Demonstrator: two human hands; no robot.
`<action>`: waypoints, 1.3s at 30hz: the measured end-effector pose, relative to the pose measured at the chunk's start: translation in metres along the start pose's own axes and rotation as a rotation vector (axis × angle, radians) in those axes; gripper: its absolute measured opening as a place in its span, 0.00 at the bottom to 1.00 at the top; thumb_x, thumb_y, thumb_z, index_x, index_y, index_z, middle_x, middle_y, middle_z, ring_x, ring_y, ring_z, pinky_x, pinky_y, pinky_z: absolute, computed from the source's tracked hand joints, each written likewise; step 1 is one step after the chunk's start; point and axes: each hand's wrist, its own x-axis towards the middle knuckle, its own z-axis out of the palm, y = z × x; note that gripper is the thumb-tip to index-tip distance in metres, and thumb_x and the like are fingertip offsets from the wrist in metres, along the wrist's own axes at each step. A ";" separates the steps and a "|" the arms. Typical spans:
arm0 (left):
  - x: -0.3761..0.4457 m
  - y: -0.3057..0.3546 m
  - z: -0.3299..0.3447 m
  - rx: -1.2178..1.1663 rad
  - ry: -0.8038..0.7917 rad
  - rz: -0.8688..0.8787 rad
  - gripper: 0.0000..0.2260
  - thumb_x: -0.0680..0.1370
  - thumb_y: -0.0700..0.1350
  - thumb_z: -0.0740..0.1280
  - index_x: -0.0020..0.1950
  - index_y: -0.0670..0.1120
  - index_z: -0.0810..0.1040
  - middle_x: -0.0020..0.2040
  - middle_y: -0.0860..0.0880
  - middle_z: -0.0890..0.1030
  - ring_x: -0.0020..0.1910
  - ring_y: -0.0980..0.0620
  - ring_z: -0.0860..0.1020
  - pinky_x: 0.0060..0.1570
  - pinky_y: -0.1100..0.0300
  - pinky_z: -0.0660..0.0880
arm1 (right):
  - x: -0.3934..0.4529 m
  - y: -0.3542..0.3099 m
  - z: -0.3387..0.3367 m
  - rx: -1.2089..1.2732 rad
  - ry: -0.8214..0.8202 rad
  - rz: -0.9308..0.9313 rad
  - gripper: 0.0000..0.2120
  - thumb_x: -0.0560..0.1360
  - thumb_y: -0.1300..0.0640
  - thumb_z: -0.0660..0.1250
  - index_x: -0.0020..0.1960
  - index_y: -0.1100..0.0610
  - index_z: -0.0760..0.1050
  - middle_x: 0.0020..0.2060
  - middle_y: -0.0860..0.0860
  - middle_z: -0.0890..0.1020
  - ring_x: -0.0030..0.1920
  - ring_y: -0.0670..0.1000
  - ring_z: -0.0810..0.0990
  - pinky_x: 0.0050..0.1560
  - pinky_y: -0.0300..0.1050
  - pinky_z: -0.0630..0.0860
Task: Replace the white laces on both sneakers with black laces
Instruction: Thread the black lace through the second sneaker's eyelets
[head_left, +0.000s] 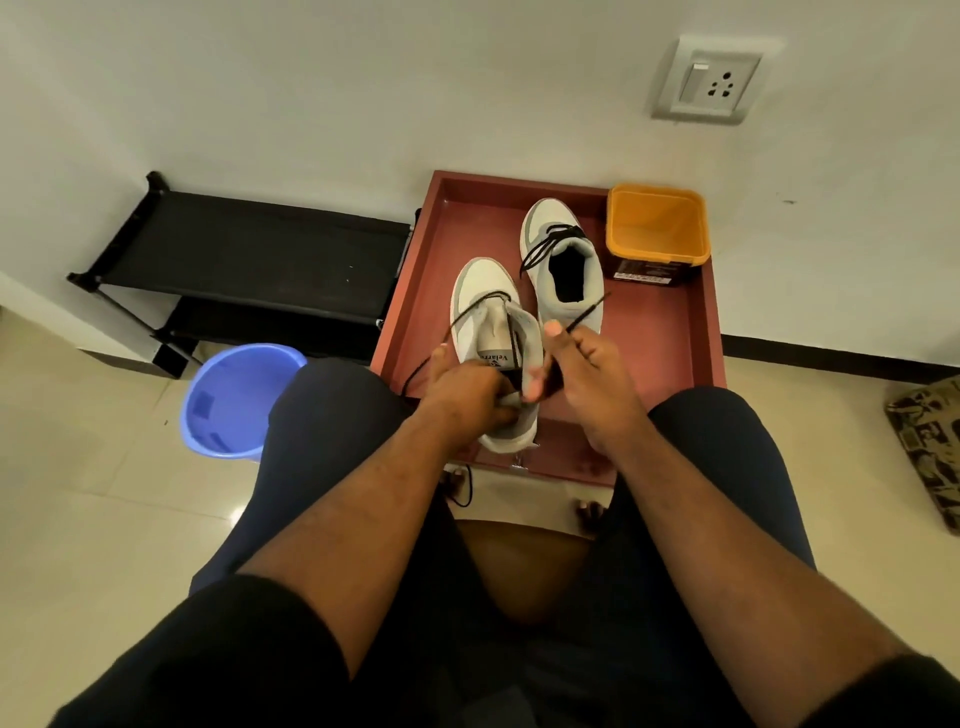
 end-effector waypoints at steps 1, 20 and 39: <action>0.001 -0.002 0.000 -0.010 0.004 -0.013 0.07 0.75 0.56 0.66 0.41 0.55 0.77 0.47 0.53 0.77 0.57 0.51 0.74 0.71 0.41 0.45 | -0.009 -0.005 -0.001 0.051 0.020 0.060 0.18 0.82 0.53 0.59 0.37 0.61 0.70 0.22 0.57 0.74 0.22 0.53 0.73 0.35 0.43 0.79; 0.014 -0.018 -0.002 -0.173 0.010 -0.048 0.10 0.72 0.50 0.73 0.52 0.52 0.82 0.49 0.52 0.80 0.51 0.50 0.75 0.52 0.53 0.59 | 0.028 0.042 -0.016 -0.530 -0.041 0.262 0.09 0.77 0.65 0.64 0.56 0.63 0.77 0.40 0.57 0.80 0.29 0.51 0.76 0.29 0.43 0.77; 0.014 -0.017 -0.001 -0.200 -0.009 -0.099 0.06 0.72 0.50 0.73 0.48 0.55 0.83 0.43 0.55 0.81 0.46 0.52 0.75 0.56 0.50 0.64 | 0.047 0.069 -0.012 -1.003 -0.237 0.195 0.04 0.69 0.67 0.67 0.39 0.63 0.80 0.36 0.58 0.82 0.36 0.54 0.78 0.37 0.44 0.73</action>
